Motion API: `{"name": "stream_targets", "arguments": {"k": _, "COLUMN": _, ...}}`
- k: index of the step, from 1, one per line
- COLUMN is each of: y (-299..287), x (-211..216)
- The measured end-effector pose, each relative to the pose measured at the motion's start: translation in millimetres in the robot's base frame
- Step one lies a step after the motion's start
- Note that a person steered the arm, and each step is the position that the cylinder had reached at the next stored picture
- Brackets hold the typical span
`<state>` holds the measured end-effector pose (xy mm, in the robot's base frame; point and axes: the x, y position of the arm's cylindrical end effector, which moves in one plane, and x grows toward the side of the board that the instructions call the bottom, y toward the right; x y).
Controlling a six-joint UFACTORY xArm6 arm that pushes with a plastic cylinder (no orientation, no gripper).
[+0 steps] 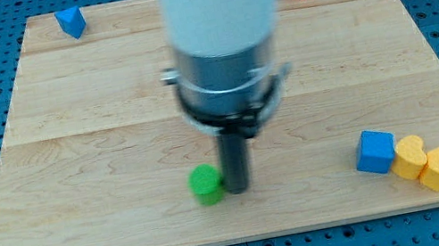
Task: Slide the green circle to the center left
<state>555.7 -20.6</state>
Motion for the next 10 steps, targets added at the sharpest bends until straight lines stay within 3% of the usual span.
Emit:
{"name": "stream_targets", "arguments": {"k": 2, "y": -105.5, "x": -49.5}}
{"name": "stream_targets", "arguments": {"k": 3, "y": -59.2, "x": -24.3}}
{"name": "stream_targets", "arguments": {"k": 5, "y": -50.9, "x": 22.7}}
{"name": "stream_targets", "arguments": {"k": 7, "y": -85.1, "x": 23.0}}
{"name": "stream_targets", "arguments": {"k": 10, "y": -91.4, "x": 23.0}}
